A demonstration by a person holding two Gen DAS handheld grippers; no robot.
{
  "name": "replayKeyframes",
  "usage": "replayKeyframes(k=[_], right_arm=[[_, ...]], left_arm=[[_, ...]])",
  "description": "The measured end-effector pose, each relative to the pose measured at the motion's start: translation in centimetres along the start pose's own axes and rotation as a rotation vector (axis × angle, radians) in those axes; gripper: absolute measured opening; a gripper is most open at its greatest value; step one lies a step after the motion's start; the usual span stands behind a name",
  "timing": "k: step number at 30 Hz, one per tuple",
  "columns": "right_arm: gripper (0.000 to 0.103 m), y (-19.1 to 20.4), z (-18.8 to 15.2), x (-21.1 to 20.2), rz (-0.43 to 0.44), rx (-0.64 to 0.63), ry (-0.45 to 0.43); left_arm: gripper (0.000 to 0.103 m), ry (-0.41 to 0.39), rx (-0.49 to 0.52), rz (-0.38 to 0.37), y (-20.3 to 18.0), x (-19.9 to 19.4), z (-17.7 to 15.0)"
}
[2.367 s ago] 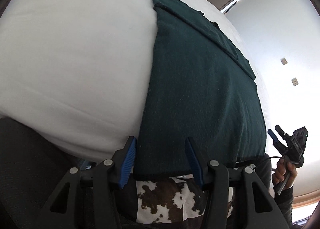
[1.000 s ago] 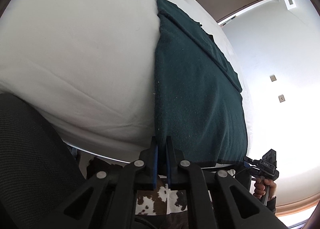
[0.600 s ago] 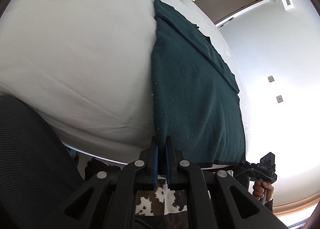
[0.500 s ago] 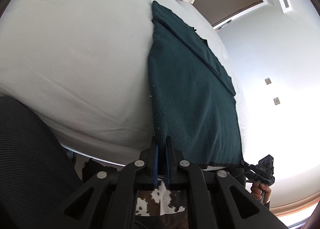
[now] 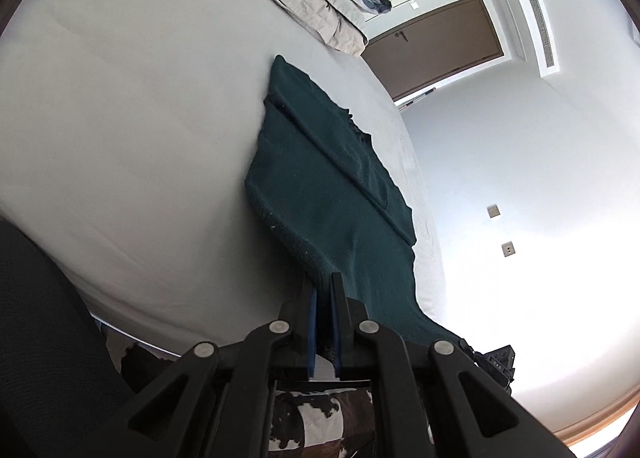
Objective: Fold small clothes
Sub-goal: 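Grasp the sweater hem with both grippers and lift it toward the collar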
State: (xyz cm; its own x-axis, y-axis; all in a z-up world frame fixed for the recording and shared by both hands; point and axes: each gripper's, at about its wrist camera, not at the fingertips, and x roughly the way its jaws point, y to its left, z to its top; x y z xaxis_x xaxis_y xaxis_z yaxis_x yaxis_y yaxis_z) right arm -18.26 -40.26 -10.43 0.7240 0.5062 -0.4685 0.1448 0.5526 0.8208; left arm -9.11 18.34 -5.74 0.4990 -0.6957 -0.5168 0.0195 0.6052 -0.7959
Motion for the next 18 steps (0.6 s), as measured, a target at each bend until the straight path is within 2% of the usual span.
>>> replayKeyframes(k=[8,18], right_arm=[[0.006,3.1,4.7,0.8,0.066,-0.022,-0.065],[0.006,6.2,11.6,4.0,0.077,-0.048,-0.129]], left_arm=[[0.007,-0.066,0.007,-0.022,-2.1,0.3,3.1],[0.007,-0.110,-0.007,-0.088,-3.9,2.6,8.8]])
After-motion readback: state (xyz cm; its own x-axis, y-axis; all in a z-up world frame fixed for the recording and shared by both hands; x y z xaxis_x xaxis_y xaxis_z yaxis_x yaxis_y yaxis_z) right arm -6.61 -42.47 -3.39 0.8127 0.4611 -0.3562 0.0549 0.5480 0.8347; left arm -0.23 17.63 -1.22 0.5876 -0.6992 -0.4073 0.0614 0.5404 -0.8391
